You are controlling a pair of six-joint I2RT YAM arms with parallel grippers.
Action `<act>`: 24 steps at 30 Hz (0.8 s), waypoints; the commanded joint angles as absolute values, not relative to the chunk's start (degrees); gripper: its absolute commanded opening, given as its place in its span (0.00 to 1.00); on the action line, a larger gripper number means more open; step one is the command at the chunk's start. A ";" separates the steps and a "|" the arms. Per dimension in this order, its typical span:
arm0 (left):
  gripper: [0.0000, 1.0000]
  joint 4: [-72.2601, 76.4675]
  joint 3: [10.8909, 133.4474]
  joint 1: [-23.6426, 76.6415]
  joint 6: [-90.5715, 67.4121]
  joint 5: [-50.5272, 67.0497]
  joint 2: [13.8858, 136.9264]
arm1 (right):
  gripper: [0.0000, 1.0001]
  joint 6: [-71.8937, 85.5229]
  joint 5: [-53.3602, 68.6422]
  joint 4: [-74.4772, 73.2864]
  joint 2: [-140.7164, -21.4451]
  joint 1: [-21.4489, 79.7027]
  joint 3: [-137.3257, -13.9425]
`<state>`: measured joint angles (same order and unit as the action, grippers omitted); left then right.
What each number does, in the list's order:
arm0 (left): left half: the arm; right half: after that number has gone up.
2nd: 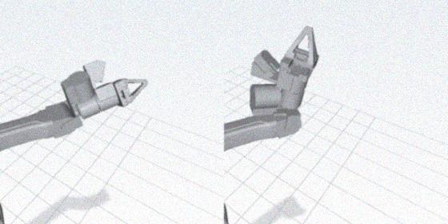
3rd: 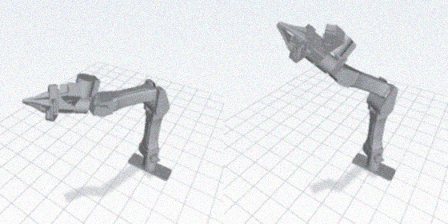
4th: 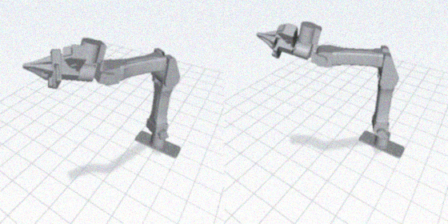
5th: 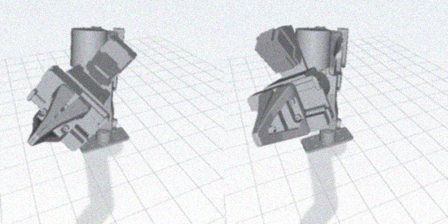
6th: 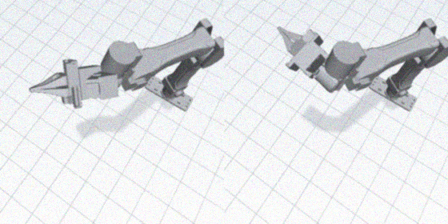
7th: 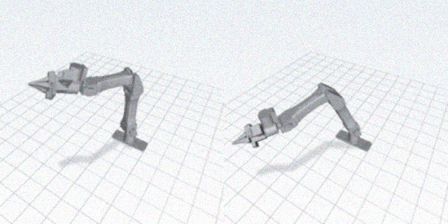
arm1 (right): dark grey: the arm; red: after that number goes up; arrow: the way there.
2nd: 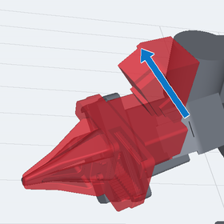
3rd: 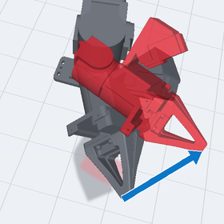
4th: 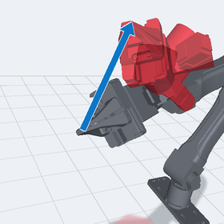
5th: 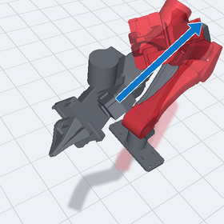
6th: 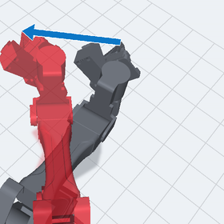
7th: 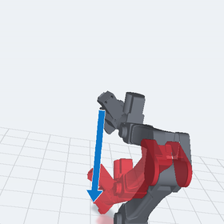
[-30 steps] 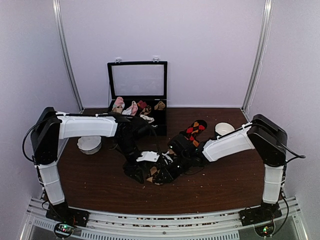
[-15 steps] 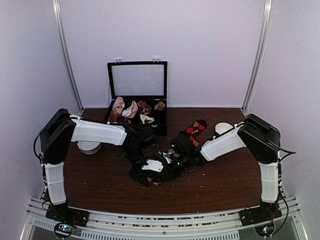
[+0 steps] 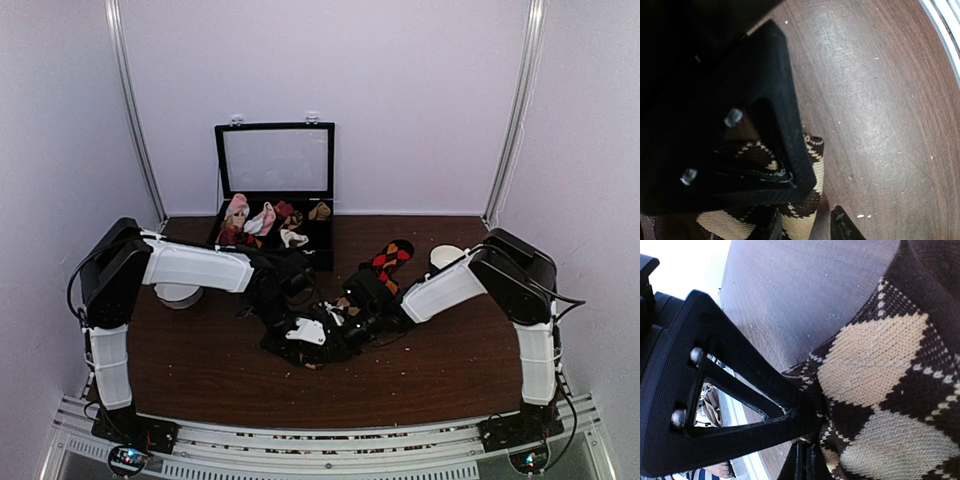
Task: Roll the socks
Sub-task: Roll the sock at the center of the board.
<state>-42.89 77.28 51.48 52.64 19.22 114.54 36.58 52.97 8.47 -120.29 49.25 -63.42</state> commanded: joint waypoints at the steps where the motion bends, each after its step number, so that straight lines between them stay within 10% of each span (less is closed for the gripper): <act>1: 0.33 -42.53 75.60 51.77 53.32 13.00 117.33 | 0.09 37.75 48.76 7.29 -121.15 48.59 -61.29; 11: 0.15 -52.07 81.49 50.98 50.20 15.75 122.36 | 0.38 31.94 45.99 6.72 -115.38 47.60 -56.68; 24: 0.09 -63.66 88.86 46.00 44.44 31.32 126.96 | 0.43 16.20 32.16 -4.08 -101.36 47.52 -48.37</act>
<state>-59.29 89.06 46.98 48.03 32.21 124.51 22.50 39.59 1.61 -104.79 47.44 -50.92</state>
